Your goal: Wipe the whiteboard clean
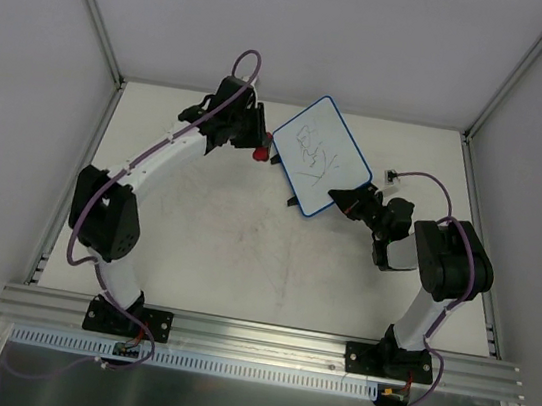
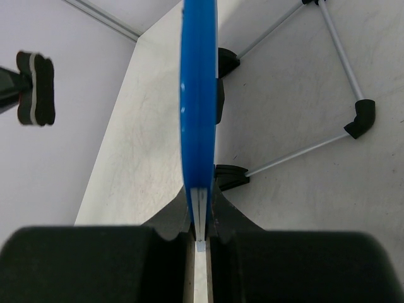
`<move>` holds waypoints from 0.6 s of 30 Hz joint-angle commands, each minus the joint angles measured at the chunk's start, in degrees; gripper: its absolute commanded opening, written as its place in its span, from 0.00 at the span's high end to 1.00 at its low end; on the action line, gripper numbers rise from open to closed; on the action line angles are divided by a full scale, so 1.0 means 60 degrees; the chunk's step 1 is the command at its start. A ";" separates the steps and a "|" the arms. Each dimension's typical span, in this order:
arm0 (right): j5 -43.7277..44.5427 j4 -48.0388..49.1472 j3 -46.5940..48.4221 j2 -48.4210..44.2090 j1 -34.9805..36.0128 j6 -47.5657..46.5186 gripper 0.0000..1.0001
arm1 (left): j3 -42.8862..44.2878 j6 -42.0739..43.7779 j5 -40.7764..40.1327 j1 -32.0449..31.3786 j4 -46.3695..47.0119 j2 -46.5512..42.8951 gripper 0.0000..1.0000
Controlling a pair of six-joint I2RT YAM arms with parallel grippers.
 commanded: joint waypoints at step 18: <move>-0.0096 0.2224 0.0019 0.0123 0.0190 -0.0706 1.00 | 0.7509 0.0969 0.2077 -0.0106 0.1047 0.5955 1.00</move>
